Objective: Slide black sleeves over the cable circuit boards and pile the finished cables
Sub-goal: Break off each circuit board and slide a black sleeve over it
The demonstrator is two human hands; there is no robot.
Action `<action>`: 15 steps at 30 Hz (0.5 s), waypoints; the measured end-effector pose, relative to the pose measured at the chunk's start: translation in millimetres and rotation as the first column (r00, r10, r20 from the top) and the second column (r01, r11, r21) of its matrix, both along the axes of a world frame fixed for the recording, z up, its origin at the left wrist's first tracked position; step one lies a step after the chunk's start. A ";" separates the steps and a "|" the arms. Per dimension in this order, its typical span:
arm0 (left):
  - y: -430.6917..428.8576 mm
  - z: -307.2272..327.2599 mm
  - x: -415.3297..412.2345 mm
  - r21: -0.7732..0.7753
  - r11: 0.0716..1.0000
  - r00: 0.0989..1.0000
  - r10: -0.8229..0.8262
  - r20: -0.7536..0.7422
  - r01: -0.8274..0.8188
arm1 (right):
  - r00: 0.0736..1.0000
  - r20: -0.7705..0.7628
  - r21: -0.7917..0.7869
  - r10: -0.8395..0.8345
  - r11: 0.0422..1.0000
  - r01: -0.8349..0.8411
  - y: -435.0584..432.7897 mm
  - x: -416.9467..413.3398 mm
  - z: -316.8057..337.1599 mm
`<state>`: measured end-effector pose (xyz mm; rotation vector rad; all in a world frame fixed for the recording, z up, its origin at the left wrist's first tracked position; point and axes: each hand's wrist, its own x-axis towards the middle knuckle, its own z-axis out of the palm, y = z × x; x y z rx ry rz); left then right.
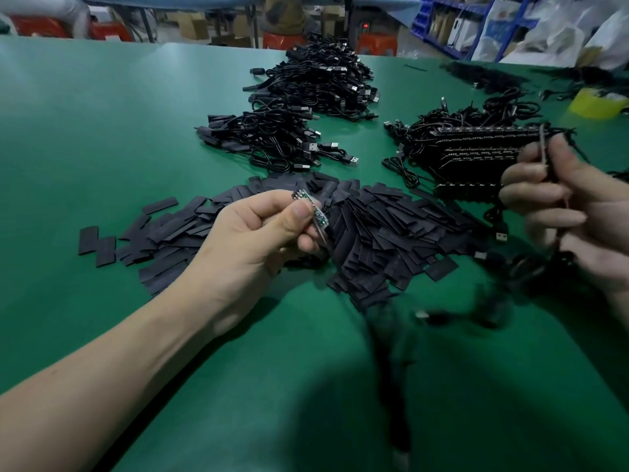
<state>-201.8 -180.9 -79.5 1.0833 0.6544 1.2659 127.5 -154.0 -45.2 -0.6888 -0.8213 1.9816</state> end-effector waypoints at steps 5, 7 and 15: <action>3.2 -3.2 -2.5 0.024 0.999 0.997 0.035 -0.074 -0.033 | 0.962 0.251 0.114 0.109 0.983 -0.141 8.8 22.1 1.7; 3.3 -4.8 -2.1 0.049 0.997 0.989 0.061 -0.136 -0.055 | 0.734 0.667 0.283 -0.127 0.955 -0.092 0.2 12.3 3.5; 2.8 -7.8 1.6 0.237 0.952 0.888 0.274 -0.370 -0.196 | 0.099 0.913 0.403 -0.395 0.844 -0.353 -19.4 -56.3 11.4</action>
